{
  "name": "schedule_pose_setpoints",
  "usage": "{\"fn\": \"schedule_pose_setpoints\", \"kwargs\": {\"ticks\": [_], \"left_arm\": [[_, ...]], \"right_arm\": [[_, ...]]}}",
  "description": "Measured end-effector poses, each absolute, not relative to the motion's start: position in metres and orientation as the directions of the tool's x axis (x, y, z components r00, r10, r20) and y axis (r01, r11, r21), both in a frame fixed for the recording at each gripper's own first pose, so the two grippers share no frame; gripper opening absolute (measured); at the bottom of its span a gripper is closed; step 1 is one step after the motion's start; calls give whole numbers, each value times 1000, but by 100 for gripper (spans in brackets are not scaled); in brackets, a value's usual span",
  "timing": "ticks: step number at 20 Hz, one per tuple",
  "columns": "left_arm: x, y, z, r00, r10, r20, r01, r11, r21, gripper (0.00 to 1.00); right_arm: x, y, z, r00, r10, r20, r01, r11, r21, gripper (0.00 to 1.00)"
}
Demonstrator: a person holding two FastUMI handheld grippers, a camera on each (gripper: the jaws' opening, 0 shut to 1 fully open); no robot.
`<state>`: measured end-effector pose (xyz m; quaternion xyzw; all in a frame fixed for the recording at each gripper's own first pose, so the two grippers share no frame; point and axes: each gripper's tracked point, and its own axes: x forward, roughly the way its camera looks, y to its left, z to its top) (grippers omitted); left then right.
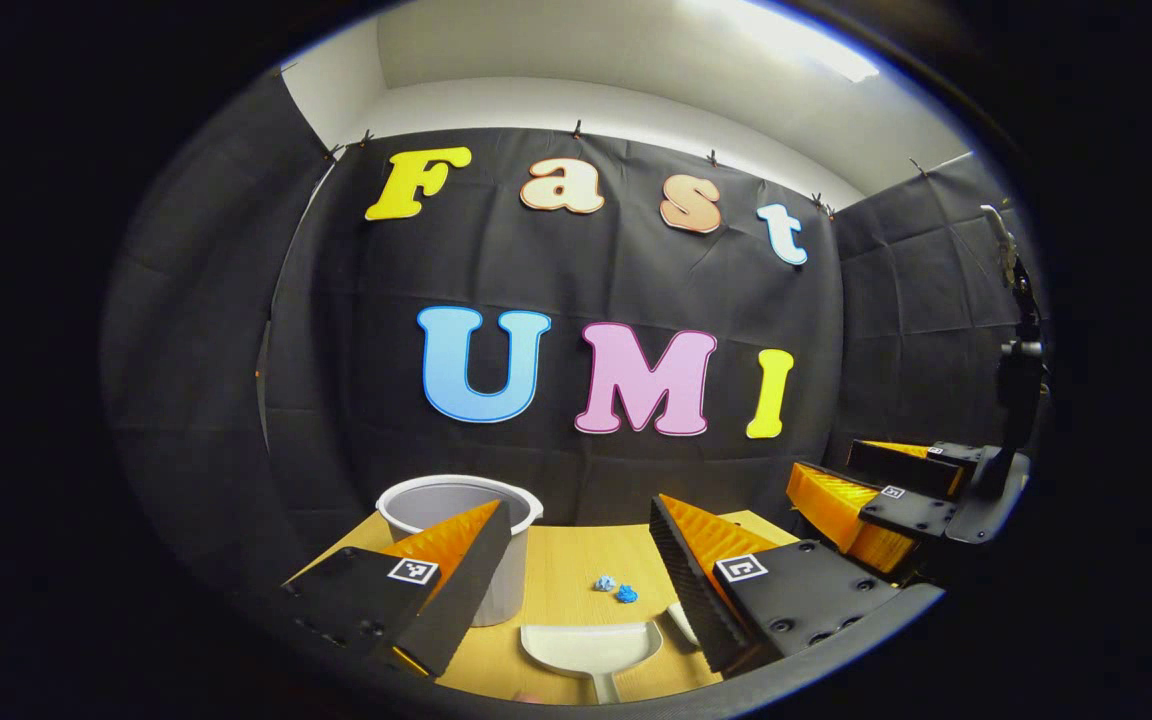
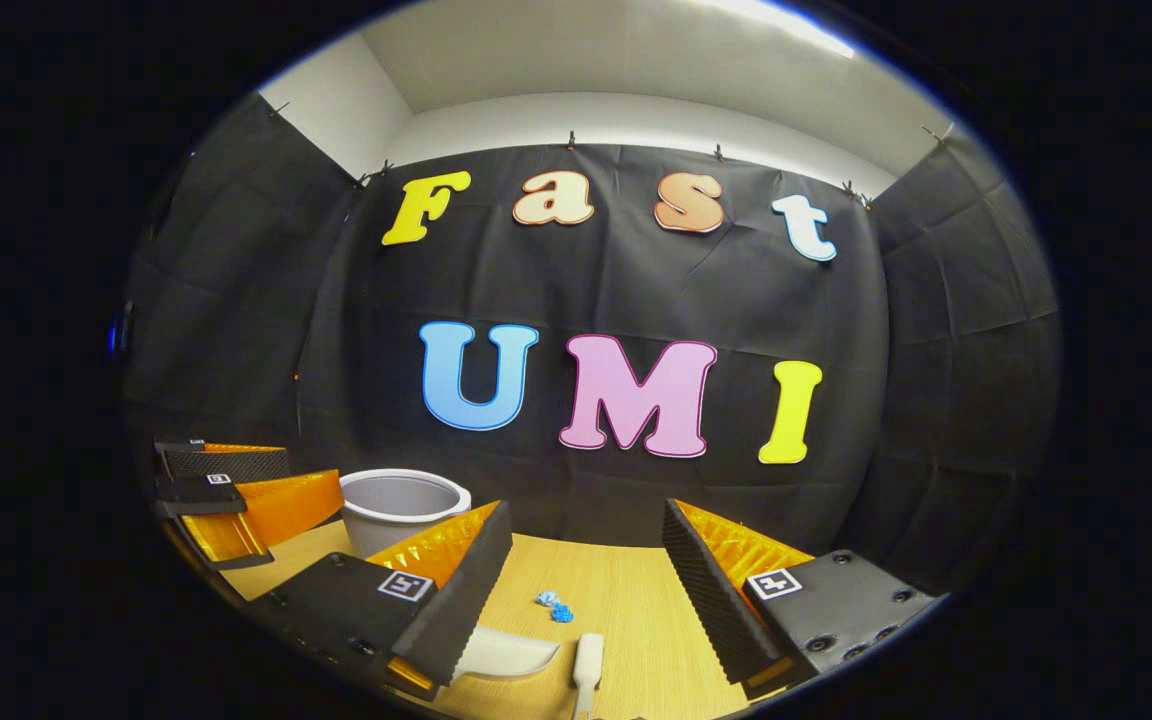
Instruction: Pick up the small broom and dustpan from the desktop, sweep the trash into the dustpan with the broom, and then empty the trash into the garbage bin.
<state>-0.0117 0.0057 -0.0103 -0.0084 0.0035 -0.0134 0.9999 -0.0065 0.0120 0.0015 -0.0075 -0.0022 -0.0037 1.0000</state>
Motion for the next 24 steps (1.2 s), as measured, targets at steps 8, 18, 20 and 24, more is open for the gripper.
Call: {"fn": "schedule_pose_setpoints", "kwargs": {"ticks": [8,18,20,24], "left_arm": [[-3,-2,-38,992,-84,-92,78,994,-72,83],[21,-13,-62,983,-81,-166,78,997,-24,83],[27,-17,-72,976,-74,-205,70,997,-27,83],[40,-24,-111,941,-60,-332,49,998,-39,83]], "right_arm": [[-7,3,-6,999,-19,-49,19,1000,7,89],[13,-15,-11,996,-2,-89,0,1000,-30,97],[20,-19,-14,996,16,-93,-17,1000,-10,98],[36,-38,-24,993,44,-110,-44,999,2,98]]}}
